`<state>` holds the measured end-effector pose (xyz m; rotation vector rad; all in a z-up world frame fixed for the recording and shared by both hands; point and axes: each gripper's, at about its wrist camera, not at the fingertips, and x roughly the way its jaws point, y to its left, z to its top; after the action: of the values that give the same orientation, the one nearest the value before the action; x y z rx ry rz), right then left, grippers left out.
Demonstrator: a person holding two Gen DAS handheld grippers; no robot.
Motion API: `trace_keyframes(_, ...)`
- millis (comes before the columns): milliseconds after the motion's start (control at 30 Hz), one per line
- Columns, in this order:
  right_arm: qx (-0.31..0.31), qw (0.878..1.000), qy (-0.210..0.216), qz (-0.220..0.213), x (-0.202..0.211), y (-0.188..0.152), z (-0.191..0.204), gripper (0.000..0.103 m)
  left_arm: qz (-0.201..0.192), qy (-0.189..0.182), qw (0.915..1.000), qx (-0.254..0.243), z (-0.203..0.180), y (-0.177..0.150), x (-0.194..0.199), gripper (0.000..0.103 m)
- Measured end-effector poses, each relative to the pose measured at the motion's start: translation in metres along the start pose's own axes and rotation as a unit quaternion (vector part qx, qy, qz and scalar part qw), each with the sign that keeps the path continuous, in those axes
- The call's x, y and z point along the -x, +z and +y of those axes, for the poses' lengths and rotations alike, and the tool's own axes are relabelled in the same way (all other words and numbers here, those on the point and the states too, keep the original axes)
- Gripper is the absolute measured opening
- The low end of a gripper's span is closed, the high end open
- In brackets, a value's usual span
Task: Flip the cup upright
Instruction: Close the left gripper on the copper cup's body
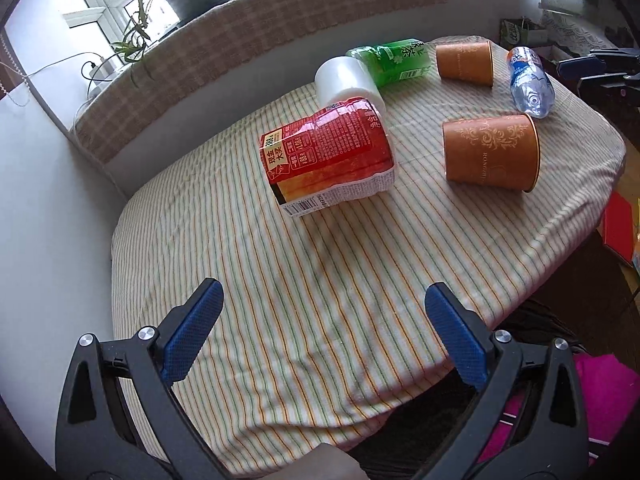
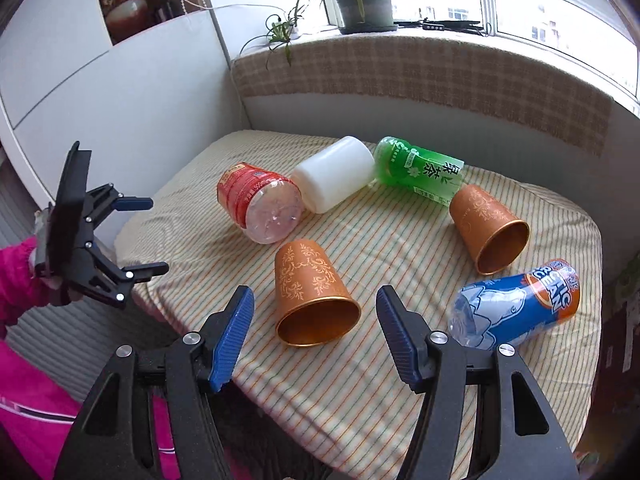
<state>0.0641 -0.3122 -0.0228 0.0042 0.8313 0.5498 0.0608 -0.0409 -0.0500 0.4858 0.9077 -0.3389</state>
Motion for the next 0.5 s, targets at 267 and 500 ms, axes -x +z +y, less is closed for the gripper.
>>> trace_keyframes(267, -0.073, 0.995, -0.056, -0.027, 0.037, -0.059, -0.013, 0.063, 0.024, -0.07, 0.9938, -0.083, -0.039, 0.027, -0.009, 0.103)
trace_keyframes(500, -0.139, 0.987, -0.07, -0.043, 0.048, -0.084, -0.027, 0.063, -0.038, -0.031, 0.966, -0.254, -0.081, 0.043, 0.001, 0.103)
